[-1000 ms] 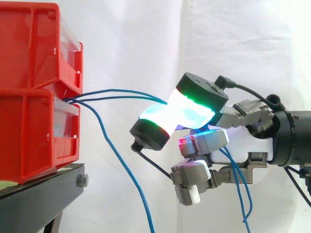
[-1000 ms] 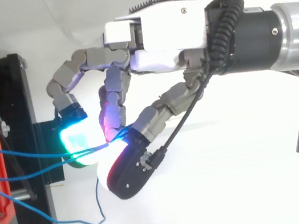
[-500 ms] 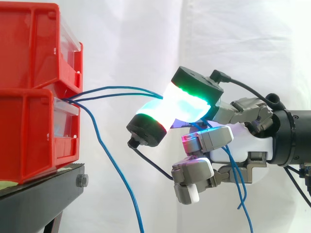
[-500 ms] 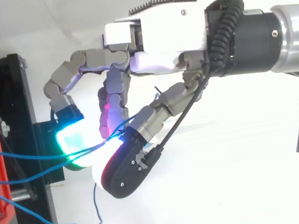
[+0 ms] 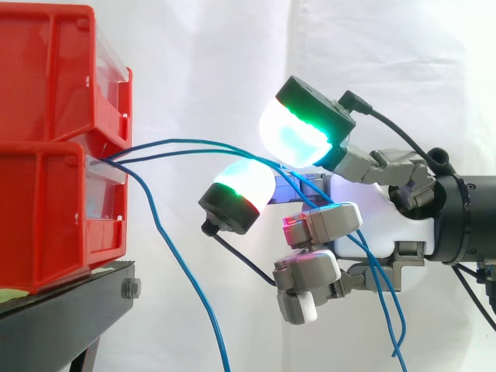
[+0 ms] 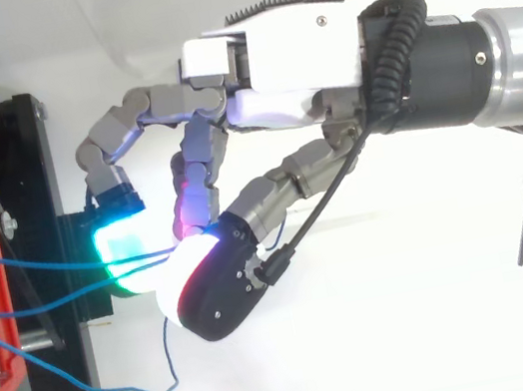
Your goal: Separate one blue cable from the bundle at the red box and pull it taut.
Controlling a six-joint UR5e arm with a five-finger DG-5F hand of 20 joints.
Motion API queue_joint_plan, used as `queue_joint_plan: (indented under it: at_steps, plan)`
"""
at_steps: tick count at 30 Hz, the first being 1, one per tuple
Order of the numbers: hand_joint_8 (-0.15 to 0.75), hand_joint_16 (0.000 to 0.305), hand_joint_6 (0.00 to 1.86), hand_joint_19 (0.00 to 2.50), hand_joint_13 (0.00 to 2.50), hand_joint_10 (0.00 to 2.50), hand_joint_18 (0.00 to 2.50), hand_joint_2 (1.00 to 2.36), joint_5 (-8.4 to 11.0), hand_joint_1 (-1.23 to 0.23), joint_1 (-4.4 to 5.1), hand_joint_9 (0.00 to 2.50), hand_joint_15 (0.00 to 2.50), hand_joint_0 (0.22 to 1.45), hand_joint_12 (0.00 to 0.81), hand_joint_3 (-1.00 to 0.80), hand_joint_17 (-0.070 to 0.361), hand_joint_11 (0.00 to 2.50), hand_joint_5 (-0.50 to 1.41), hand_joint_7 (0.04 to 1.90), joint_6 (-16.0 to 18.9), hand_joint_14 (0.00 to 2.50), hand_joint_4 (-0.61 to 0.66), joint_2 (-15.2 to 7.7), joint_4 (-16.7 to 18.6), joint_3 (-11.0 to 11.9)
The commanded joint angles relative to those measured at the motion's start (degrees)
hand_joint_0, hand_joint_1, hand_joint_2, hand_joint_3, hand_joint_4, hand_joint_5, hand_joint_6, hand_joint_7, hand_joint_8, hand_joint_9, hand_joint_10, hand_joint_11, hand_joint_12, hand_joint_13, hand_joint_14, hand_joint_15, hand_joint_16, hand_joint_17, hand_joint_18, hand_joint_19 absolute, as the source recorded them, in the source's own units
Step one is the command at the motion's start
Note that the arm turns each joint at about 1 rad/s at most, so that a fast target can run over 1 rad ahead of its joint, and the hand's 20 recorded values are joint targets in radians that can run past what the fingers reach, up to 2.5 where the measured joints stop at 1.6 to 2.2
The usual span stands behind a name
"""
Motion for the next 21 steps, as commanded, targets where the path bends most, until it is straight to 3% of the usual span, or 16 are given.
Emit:
queue_joint_plan:
  at_steps: [1, 5, 9, 14, 18, 21]
  plan:
    - [0.271, 0.057, 0.81, 0.96, 1.18, 0.03, 0.83, 1.00, 0.32, -0.68, 0.08, 1.37, 1.17, 0.52, 0.357, -0.50, 0.127, 1.38, -0.12, 1.17, 0.0, 0.03, 0.01, 0.0, 0.2, 0.0]
    - [0.254, 0.052, 0.80, 0.97, 1.19, 0.03, 0.82, 1.00, 0.50, -0.59, 0.08, 1.41, 1.18, 0.60, 0.339, -0.50, 0.117, 1.41, -0.11, 1.19, 0.2, 0.03, -0.01, 0.0, 0.4, 0.0]
    - [0.249, 0.052, 0.80, 0.97, 1.19, 0.03, 0.82, 1.00, 0.50, -0.60, -0.01, 1.41, 1.18, 0.61, 0.335, -0.45, 0.117, 1.42, -0.11, 1.19, 0.2, 0.04, -0.02, 0.0, 0.5, 0.0]
    - [0.256, 0.053, 0.83, 0.96, 1.17, 0.03, 0.82, 1.01, 0.41, -0.76, 0.08, 1.35, 1.18, 0.61, 0.344, -0.28, 0.119, 1.42, -0.13, 1.20, 0.1, 0.03, 0.00, 0.0, 0.6, 0.0]
    - [0.252, 0.053, 0.85, 0.95, 1.14, 0.03, 0.79, 1.02, 0.41, -0.85, 0.08, 1.31, 1.17, 0.64, 0.341, -0.27, 0.120, 1.40, -0.15, 1.21, 0.2, 0.04, -0.01, 0.0, 0.6, 0.0]
    - [0.248, 0.054, 0.86, 0.91, 1.12, 0.03, 0.77, 1.01, 0.50, -0.90, 0.08, 1.28, 1.15, 0.69, 0.338, -0.36, 0.120, 1.40, -0.15, 1.21, 0.1, 0.03, -0.03, 0.0, 0.6, 0.0]
